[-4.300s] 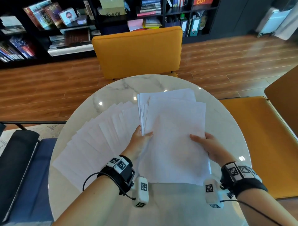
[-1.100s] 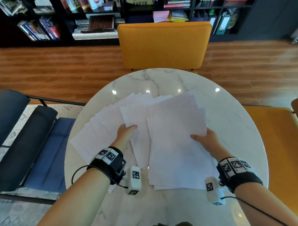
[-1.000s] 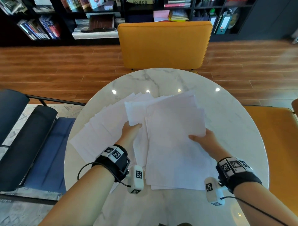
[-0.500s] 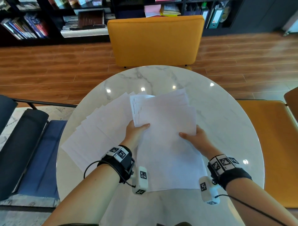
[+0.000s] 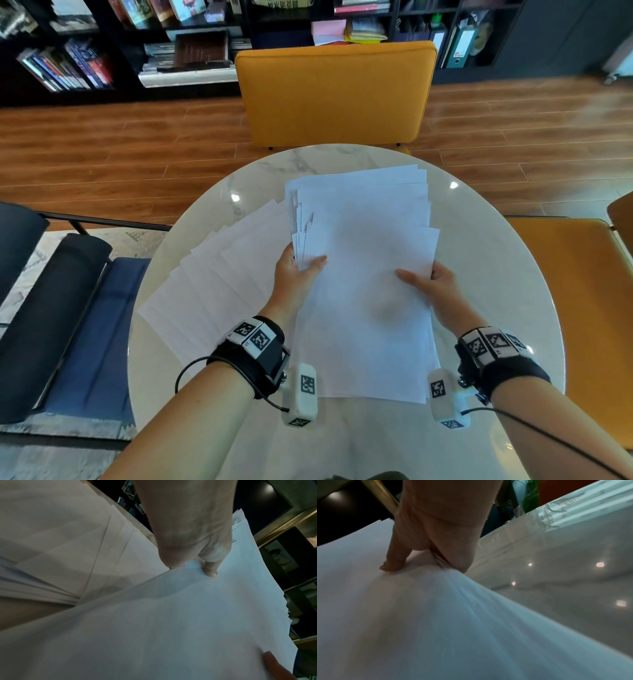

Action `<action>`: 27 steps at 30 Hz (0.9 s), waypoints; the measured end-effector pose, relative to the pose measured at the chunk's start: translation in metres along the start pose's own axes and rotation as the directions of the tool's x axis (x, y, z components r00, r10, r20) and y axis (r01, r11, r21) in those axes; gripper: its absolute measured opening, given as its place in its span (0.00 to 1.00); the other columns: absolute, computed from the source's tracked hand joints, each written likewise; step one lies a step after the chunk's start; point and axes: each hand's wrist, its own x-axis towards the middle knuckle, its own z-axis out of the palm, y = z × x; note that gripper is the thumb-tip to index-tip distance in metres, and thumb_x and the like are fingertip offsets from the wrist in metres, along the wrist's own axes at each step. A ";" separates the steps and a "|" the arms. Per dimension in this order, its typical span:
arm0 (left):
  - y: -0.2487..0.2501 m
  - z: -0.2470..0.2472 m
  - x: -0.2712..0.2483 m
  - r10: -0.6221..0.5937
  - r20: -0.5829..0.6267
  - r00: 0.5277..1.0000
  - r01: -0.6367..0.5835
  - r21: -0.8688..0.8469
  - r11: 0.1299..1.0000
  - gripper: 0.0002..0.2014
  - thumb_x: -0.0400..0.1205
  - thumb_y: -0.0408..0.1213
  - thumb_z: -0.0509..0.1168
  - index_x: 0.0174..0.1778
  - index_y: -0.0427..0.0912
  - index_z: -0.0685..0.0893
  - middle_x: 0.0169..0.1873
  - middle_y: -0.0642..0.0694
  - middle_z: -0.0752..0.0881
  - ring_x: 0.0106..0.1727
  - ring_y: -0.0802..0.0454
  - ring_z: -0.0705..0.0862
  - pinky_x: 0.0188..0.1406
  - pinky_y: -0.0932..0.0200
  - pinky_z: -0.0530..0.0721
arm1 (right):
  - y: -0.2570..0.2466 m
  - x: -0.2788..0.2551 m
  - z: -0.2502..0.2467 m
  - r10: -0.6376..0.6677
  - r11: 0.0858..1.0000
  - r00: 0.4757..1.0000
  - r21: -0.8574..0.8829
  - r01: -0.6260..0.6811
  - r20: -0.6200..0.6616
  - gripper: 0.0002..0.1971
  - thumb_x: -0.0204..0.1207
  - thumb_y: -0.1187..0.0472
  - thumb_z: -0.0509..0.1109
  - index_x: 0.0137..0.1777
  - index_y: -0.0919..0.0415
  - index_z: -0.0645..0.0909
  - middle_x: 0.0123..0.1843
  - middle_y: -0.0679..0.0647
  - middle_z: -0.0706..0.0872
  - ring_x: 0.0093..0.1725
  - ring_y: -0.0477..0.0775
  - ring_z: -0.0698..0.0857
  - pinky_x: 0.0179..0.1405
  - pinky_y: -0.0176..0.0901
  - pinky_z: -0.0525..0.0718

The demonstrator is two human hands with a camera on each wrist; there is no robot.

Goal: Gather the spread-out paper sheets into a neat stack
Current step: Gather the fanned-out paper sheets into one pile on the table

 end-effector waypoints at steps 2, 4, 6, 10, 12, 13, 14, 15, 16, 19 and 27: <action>0.001 0.000 -0.002 -0.004 -0.012 1.000 0.004 -0.031 1.000 0.14 0.76 0.32 0.73 0.57 0.44 0.83 0.48 0.51 0.89 0.48 0.61 0.88 0.47 0.72 0.83 | 0.000 -0.002 0.000 0.065 0.995 0.997 0.079 -0.069 0.048 0.37 0.45 0.51 0.88 0.56 0.66 0.85 0.55 0.65 0.90 0.49 0.60 0.91 0.47 0.51 0.89; 0.002 0.001 -0.004 0.002 -0.023 1.000 -0.003 -0.046 0.999 0.13 0.77 0.31 0.72 0.55 0.47 0.83 0.48 0.52 0.89 0.49 0.62 0.88 0.46 0.73 0.83 | 0.000 -0.004 0.002 0.105 0.992 0.991 0.066 -0.110 0.083 0.39 0.45 0.52 0.88 0.58 0.68 0.84 0.56 0.65 0.90 0.54 0.63 0.90 0.46 0.49 0.89; 0.002 0.003 -0.005 0.001 -0.037 0.999 -0.002 -0.027 1.000 0.14 0.77 0.31 0.72 0.56 0.47 0.82 0.50 0.50 0.89 0.51 0.58 0.88 0.50 0.70 0.83 | -0.001 -0.004 0.005 0.127 0.992 0.990 -0.006 -0.126 0.065 0.30 0.57 0.58 0.84 0.60 0.69 0.83 0.56 0.65 0.90 0.53 0.64 0.90 0.44 0.46 0.89; -0.003 -0.002 -0.008 -0.032 -0.033 0.999 0.034 0.072 0.997 0.13 0.78 0.32 0.70 0.58 0.39 0.81 0.49 0.45 0.87 0.51 0.49 0.86 0.48 0.64 0.82 | -0.003 -0.004 0.013 0.147 0.976 0.988 -0.154 -0.152 -0.049 0.21 0.65 0.65 0.80 0.59 0.70 0.83 0.53 0.65 0.89 0.48 0.63 0.89 0.48 0.51 0.87; -0.007 -0.008 -0.009 -0.070 -0.058 0.996 0.076 0.101 0.992 0.15 0.79 0.32 0.68 0.62 0.39 0.80 0.49 0.46 0.86 0.51 0.48 0.85 0.48 0.61 0.83 | -0.003 -0.004 0.017 0.139 0.964 0.987 -0.218 -0.154 -0.082 0.22 0.66 0.66 0.79 0.60 0.72 0.82 0.52 0.65 0.88 0.47 0.61 0.87 0.44 0.48 0.86; -0.008 -0.012 -0.009 -0.095 -0.088 0.992 0.104 0.098 0.990 0.18 0.79 0.32 0.67 0.65 0.41 0.78 0.50 0.47 0.85 0.51 0.49 0.85 0.51 0.58 0.84 | -0.003 -0.004 0.018 0.138 0.960 0.986 -0.233 -0.156 -0.094 0.22 0.67 0.67 0.78 0.60 0.73 0.81 0.52 0.65 0.87 0.46 0.60 0.86 0.40 0.44 0.85; -0.010 -0.016 -0.008 -0.117 -0.127 0.985 0.130 0.095 0.987 0.20 0.79 0.32 0.67 0.67 0.42 0.77 0.51 0.48 0.84 0.50 0.51 0.84 0.53 0.56 0.84 | -0.003 -0.004 0.019 0.137 0.956 0.985 -0.246 -0.159 -0.104 0.22 0.68 0.68 0.77 0.61 0.74 0.81 0.52 0.65 0.87 0.46 0.59 0.85 0.36 0.40 0.83; -0.012 -0.022 -0.008 -0.131 -0.170 0.977 0.149 0.096 0.984 0.21 0.79 0.32 0.66 0.69 0.43 0.76 0.53 0.47 0.83 0.49 0.54 0.83 0.53 0.55 0.83 | -0.003 -0.004 0.019 0.134 0.952 0.984 -0.260 -0.159 -0.114 0.22 0.68 0.69 0.77 0.62 0.74 0.80 0.53 0.66 0.86 0.46 0.58 0.84 0.36 0.39 0.81; -0.013 -0.028 -0.007 -0.140 -0.208 0.968 0.164 0.100 0.981 0.21 0.79 0.32 0.66 0.69 0.42 0.76 0.56 0.45 0.82 0.48 0.55 0.82 0.51 0.56 0.81 | -0.002 -0.003 0.020 0.127 0.946 0.984 -0.281 -0.159 -0.129 0.22 0.68 0.69 0.76 0.63 0.75 0.80 0.54 0.67 0.86 0.47 0.57 0.83 0.40 0.41 0.81; -0.016 -0.047 -0.010 -0.190 -0.284 0.940 0.228 0.106 0.968 0.22 0.80 0.32 0.65 0.71 0.42 0.75 0.68 0.40 0.77 0.59 0.50 0.79 0.54 0.58 0.76 | -0.001 -0.001 0.022 0.082 0.919 0.979 -0.366 -0.147 -0.189 0.22 0.70 0.70 0.75 0.64 0.76 0.79 0.60 0.70 0.85 0.50 0.57 0.81 0.51 0.45 0.77; -0.039 -0.069 -0.026 -0.523 -0.352 0.776 0.504 -0.152 0.850 0.38 0.77 0.39 0.68 0.82 0.39 0.59 0.80 0.40 0.65 0.75 0.40 0.71 0.68 0.50 0.73 | -0.001 0.004 0.023 0.034 0.843 0.981 -0.521 -0.132 -0.193 0.19 0.70 0.65 0.76 0.60 0.72 0.82 0.57 0.68 0.87 0.48 0.59 0.82 0.55 0.54 0.82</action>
